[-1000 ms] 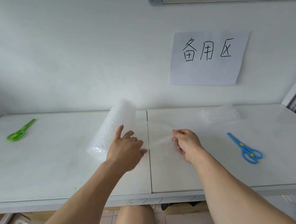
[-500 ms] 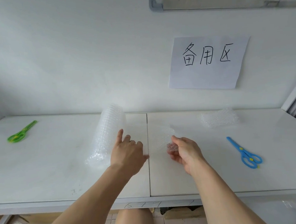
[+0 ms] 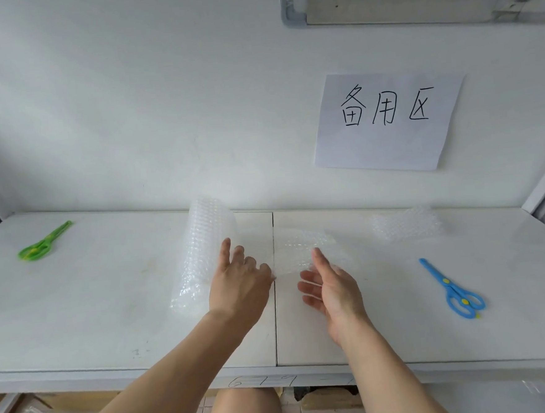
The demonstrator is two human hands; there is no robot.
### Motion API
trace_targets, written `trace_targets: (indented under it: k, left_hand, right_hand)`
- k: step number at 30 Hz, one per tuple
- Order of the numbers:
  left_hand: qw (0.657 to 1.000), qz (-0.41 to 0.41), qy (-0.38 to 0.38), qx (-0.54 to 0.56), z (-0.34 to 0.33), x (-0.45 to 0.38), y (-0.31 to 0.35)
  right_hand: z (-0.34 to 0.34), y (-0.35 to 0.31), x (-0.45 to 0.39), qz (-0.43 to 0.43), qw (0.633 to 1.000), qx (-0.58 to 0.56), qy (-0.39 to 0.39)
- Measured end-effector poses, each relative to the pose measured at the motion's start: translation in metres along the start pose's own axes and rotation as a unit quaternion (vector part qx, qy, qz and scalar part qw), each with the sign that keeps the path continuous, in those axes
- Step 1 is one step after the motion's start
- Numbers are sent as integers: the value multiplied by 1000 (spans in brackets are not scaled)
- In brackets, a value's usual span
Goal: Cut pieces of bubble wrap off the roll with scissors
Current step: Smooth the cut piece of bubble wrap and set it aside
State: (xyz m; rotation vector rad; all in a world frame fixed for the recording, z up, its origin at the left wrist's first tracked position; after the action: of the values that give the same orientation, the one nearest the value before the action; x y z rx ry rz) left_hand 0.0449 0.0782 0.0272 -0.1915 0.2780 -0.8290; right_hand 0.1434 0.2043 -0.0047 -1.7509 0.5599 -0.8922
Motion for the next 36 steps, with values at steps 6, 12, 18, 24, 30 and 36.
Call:
trace_targets:
  k: [6,12,18,24,30,36]
  left_hand:
    - [1000,5,-10,4,5,3,-10]
    - [995,40,74,53,2,9,-34]
    - [995,93,7,-22,1,21,-45]
    - [990,110,83,16,13,24,-29]
    - [768,253,-64,585,5,51,42]
    - [249,396,-138,873,-9,35,69]
  right_hand:
    - [4,5,-2,1,999,10,46]
    - [10,6,0,-16,998,-9,60]
    - [9,8,3,-20,998,-4,60]
    - [13,6,6,-35,997,-30,60]
    - [22,1,8,-48,996,-30,66]
    - [42,-14,2,-53,997,4,64]
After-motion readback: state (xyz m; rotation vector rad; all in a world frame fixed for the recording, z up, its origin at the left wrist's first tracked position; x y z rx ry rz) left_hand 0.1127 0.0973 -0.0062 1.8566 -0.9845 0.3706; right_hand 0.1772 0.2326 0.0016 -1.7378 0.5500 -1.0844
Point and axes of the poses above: each hand's wrist, its own x-axis away from the middle knuckle, its own z-axis out of the back of the hand, y = z × x, the point moved 4 cm from there along -x, towards the middle knuckle, and after that the axes turned 1 degree about z, right-handed, at the moved point
